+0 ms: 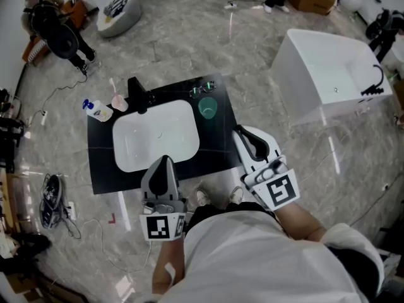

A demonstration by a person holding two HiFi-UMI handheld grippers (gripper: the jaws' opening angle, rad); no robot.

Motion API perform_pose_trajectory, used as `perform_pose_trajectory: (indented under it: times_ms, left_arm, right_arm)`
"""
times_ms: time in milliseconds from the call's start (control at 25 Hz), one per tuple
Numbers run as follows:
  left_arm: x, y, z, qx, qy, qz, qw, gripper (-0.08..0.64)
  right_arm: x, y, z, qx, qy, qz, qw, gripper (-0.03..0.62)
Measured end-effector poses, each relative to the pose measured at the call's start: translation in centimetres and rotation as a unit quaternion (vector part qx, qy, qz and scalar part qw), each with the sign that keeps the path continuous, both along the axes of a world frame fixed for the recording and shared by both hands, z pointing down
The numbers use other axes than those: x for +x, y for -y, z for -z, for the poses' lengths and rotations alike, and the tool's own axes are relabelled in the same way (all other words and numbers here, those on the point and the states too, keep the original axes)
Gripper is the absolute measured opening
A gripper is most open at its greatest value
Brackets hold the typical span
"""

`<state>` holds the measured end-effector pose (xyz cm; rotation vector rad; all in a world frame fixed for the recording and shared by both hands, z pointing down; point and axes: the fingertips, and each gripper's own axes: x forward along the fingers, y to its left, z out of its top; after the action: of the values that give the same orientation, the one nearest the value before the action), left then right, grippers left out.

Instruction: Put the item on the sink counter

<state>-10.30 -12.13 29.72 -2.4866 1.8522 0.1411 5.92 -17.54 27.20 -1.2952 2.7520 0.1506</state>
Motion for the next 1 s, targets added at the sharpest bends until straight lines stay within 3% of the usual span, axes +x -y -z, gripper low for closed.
perform_pose_trajectory:
  times_ms: [1000]
  left_arm:
    - [0.9,1.1,0.0,-0.002,-0.009,-0.026,0.9996,0.002]
  right_arm:
    - [0.3,0.7,0.1,-0.011,-0.001,-0.009,1.0,0.051]
